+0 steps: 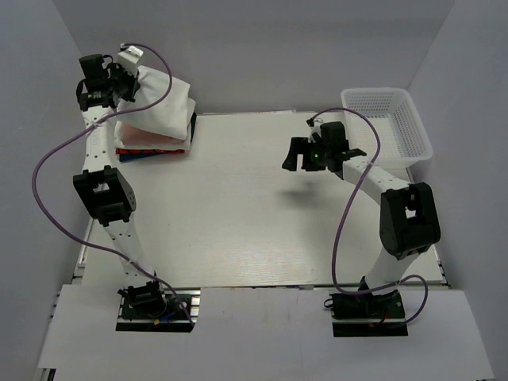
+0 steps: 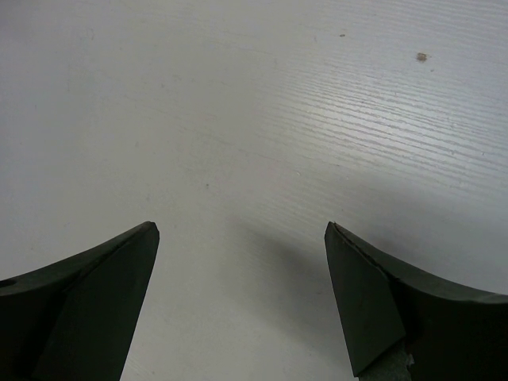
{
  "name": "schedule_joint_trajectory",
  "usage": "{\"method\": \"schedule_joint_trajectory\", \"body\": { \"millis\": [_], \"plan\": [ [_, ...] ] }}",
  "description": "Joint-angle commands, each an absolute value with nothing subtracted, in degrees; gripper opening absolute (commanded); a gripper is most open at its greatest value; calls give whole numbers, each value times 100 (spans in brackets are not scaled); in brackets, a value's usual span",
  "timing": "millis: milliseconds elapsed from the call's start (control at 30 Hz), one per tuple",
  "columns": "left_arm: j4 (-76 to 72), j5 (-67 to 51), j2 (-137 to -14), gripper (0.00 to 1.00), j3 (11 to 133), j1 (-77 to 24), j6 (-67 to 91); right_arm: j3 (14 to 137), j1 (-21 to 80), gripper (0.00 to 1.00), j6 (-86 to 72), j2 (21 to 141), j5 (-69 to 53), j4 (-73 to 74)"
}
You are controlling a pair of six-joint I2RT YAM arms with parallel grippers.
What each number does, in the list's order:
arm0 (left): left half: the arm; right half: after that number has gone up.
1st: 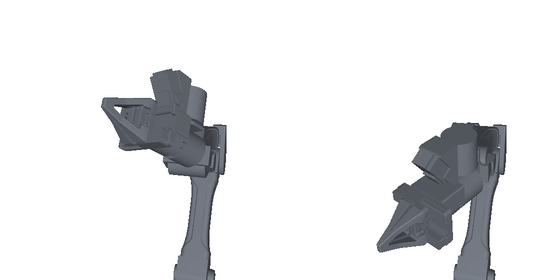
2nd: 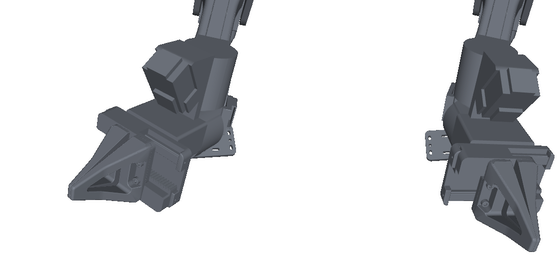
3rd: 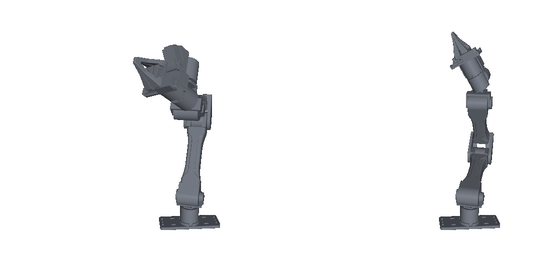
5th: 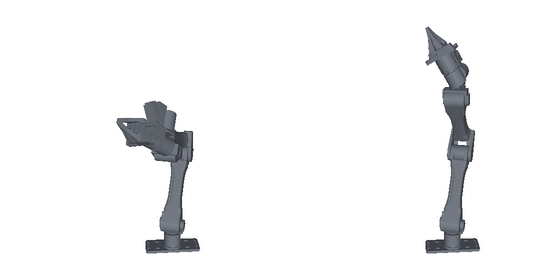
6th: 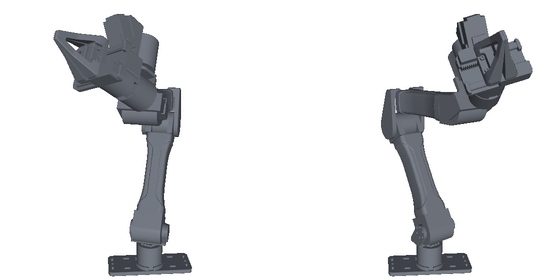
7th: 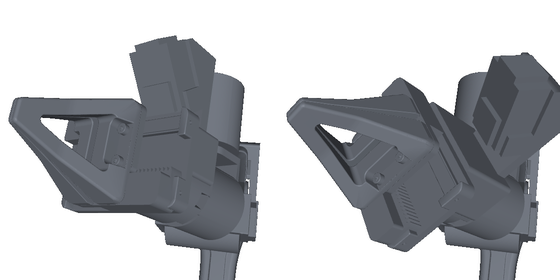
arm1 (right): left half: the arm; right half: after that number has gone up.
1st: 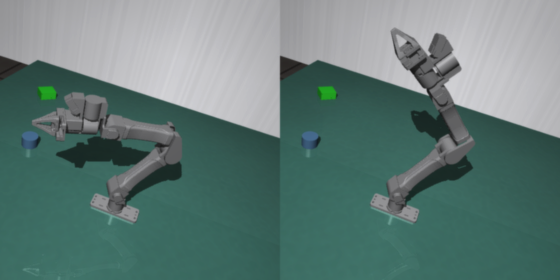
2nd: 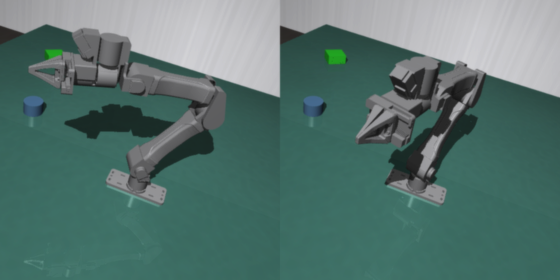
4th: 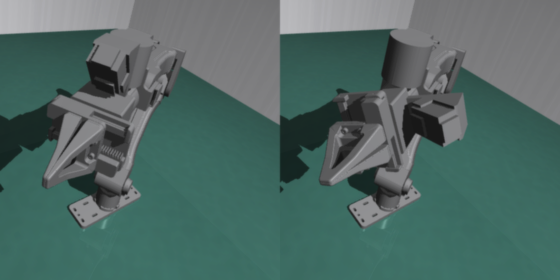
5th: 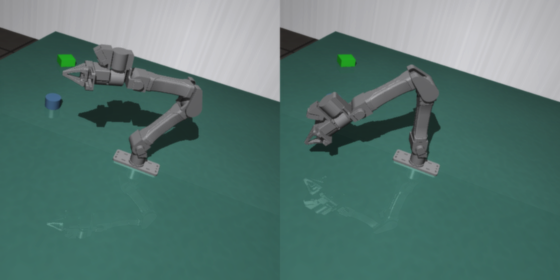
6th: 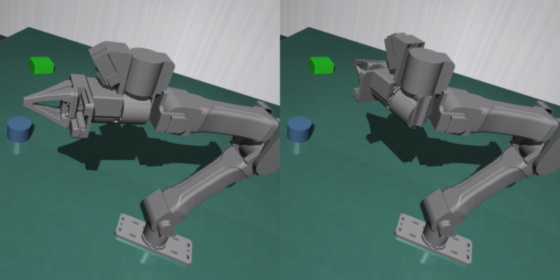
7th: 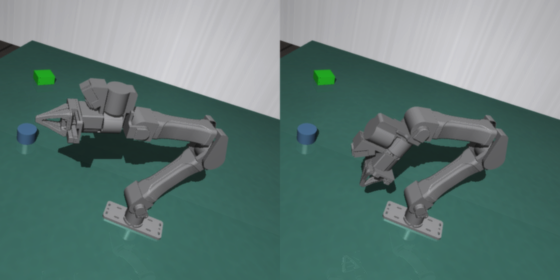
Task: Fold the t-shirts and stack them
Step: Put the neatly folded tshirt into the corner of the board with the left arm
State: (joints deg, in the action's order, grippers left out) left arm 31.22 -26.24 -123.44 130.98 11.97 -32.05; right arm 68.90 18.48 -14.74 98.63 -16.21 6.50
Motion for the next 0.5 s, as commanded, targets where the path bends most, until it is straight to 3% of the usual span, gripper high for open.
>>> {"method": "schedule_joint_trajectory", "body": {
  "millis": [0,233,267,300,333,467],
  "plan": [
    [2514,-3084,-12524,0,13034,1441,-3120,7268,1898,91,-1415,10002,-1468,791],
    [2242,-2788,-13121,2,12982,1494,-2936,7760,1978,91,-1433,10371,-1327,1046],
    [2180,-2630,-13122,20,12981,1494,-2849,7787,2012,91,-1415,10423,-1327,1081],
    [2058,-2341,-13183,54,12929,1546,-2708,7865,1995,91,-1432,10441,-1310,1116],
    [2004,-2199,-13184,99,12929,1547,-2646,7875,2013,91,-1433,10468,-1266,1177],
    [1846,-1898,-13123,100,12806,1608,-2347,7936,2065,91,-1380,10459,-1143,1257]
  ]
}}
